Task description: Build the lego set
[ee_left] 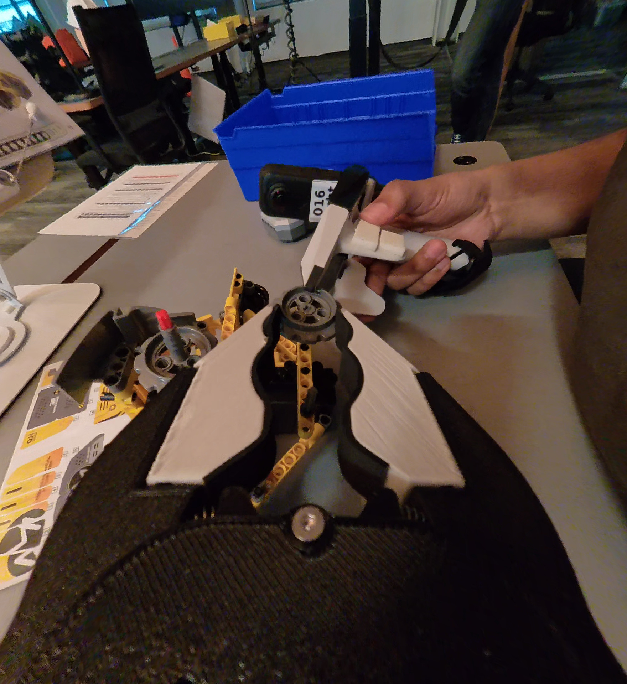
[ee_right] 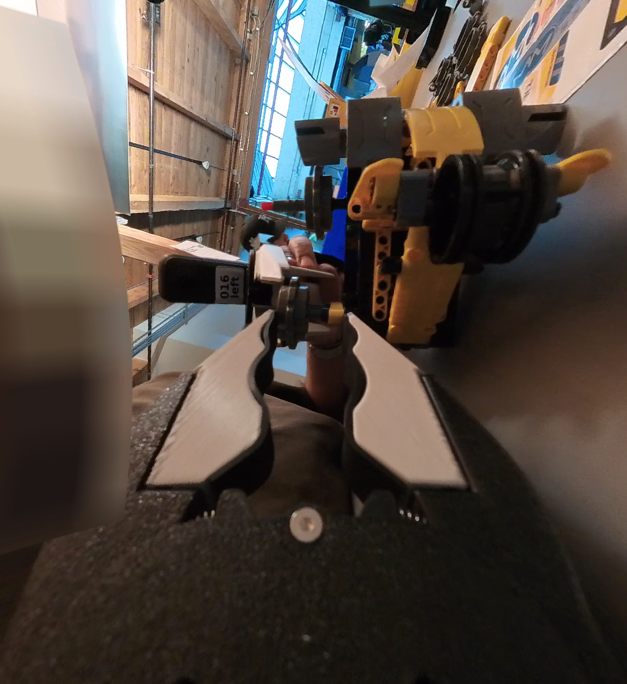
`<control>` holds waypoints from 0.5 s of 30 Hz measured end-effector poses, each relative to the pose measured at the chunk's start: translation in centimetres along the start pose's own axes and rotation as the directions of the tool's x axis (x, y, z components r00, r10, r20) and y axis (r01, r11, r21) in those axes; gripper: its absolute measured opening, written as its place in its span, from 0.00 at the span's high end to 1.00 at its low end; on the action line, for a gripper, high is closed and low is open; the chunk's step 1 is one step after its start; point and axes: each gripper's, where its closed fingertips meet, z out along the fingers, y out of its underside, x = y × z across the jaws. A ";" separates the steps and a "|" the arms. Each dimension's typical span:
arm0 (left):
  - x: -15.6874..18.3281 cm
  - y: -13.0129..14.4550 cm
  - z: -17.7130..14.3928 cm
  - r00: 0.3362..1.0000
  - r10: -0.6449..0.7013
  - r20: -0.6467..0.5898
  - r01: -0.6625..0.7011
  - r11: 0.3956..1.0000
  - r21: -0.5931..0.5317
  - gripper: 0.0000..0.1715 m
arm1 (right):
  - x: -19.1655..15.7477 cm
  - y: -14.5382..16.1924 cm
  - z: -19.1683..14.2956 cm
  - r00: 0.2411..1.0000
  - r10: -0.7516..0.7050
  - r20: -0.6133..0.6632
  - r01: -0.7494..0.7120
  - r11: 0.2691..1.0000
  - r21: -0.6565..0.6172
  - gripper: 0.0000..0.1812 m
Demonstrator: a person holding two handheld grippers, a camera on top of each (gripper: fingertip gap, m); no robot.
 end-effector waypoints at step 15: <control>0.0 0.3 0.2 1.000 -0.007 -0.008 0.007 1.000 -0.010 0.83 | 0.0 0.0 -0.2 0.998 -0.044 -0.049 0.044 0.999 -0.007 0.84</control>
